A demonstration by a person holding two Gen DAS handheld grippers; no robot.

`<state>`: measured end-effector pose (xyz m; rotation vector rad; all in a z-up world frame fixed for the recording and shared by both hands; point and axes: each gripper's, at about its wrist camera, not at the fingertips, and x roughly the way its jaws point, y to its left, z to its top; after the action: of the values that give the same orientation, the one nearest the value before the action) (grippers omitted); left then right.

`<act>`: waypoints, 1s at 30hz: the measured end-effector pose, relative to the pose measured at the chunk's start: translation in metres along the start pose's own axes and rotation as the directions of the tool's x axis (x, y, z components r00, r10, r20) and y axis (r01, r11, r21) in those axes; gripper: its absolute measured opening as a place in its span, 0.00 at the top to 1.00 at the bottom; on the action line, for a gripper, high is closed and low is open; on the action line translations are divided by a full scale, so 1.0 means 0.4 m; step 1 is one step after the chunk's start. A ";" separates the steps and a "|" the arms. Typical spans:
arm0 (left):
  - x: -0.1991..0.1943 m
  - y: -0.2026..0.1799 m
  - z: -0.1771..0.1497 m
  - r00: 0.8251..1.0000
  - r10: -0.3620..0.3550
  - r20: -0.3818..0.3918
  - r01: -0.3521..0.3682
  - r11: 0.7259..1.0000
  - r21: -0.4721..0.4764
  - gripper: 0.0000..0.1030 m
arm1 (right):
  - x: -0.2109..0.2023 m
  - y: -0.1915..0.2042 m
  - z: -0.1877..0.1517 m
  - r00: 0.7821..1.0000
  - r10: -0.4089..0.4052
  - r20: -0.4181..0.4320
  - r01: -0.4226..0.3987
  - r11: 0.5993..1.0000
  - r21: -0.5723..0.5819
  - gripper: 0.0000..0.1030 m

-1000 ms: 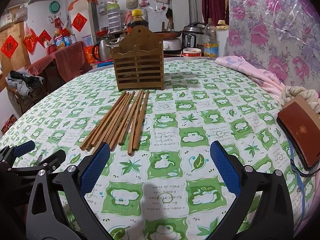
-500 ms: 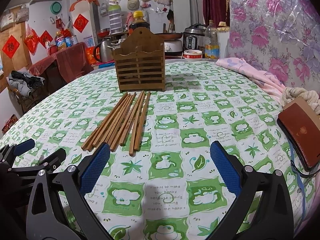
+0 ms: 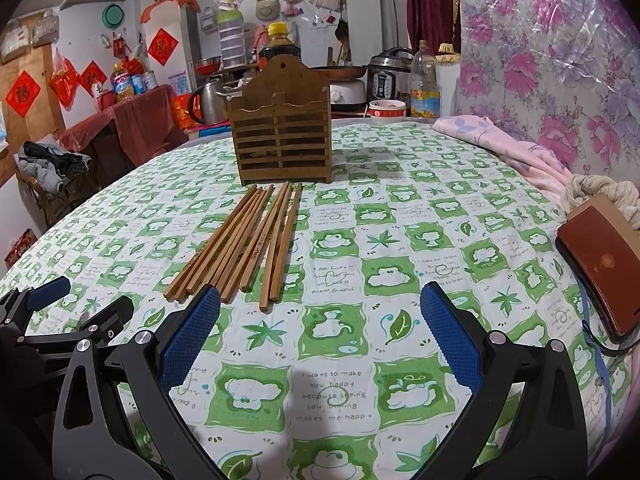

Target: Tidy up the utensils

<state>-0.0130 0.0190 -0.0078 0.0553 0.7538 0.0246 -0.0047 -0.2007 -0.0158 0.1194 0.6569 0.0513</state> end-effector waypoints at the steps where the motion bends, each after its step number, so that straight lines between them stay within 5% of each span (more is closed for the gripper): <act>1: 0.000 0.000 0.000 1.000 0.000 0.000 0.000 1.000 0.000 0.05 | 0.000 -0.001 0.000 1.000 0.000 0.001 0.000 1.000 0.000 0.06; 30: 0.000 0.002 0.000 1.000 0.005 0.005 -0.005 1.000 0.003 0.05 | -0.003 0.003 -0.002 1.000 -0.003 0.002 0.003 1.000 -0.013 0.06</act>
<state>-0.0129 0.0197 -0.0077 0.0598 0.7487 0.0286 -0.0060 -0.1997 -0.0156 0.1057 0.6549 0.0522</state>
